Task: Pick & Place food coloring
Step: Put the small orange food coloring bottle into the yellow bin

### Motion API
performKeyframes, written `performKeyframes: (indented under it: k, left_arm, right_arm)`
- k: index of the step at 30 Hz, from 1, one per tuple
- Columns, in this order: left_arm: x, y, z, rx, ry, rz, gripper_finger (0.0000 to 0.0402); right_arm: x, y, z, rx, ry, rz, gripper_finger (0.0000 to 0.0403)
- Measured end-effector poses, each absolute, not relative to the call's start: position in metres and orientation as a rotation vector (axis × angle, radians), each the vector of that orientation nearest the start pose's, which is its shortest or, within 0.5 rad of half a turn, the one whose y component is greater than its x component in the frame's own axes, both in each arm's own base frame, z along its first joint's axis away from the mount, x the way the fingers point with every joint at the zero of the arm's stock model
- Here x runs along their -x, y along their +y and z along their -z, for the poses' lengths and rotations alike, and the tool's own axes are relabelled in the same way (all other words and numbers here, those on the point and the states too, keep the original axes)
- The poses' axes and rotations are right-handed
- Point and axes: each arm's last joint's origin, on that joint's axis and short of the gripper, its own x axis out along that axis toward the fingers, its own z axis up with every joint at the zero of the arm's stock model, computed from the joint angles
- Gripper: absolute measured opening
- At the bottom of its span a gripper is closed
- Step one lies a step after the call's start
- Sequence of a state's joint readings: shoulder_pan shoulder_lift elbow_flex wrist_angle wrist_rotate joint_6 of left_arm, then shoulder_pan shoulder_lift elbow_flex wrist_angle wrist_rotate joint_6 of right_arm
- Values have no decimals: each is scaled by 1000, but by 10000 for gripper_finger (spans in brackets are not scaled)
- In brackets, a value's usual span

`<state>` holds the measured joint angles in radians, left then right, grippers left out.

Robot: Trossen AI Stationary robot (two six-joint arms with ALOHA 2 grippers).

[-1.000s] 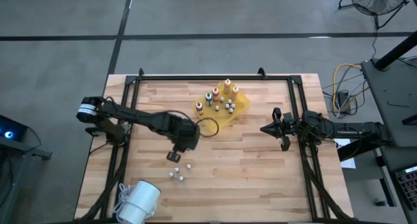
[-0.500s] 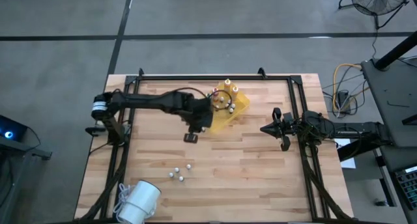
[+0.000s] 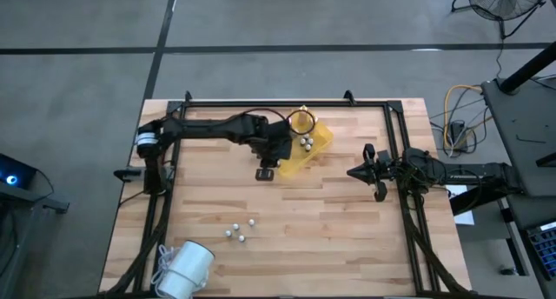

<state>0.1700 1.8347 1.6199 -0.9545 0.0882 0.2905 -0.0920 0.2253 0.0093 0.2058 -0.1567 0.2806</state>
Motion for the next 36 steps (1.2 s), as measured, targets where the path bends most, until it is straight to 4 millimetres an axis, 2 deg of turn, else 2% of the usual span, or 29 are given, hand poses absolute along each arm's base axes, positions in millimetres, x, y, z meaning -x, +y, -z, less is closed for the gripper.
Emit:
performKeyframes:
  k: [20,36]
  left_arm:
    - [-366,116,-278,-134,1157,34,40]
    - [-365,123,-284,-104,1138,-1,39]
  right_arm:
    - [-111,-6,-167,-282,24,-63,9]
    - [-111,-6,-167,-282,24,-63,9]
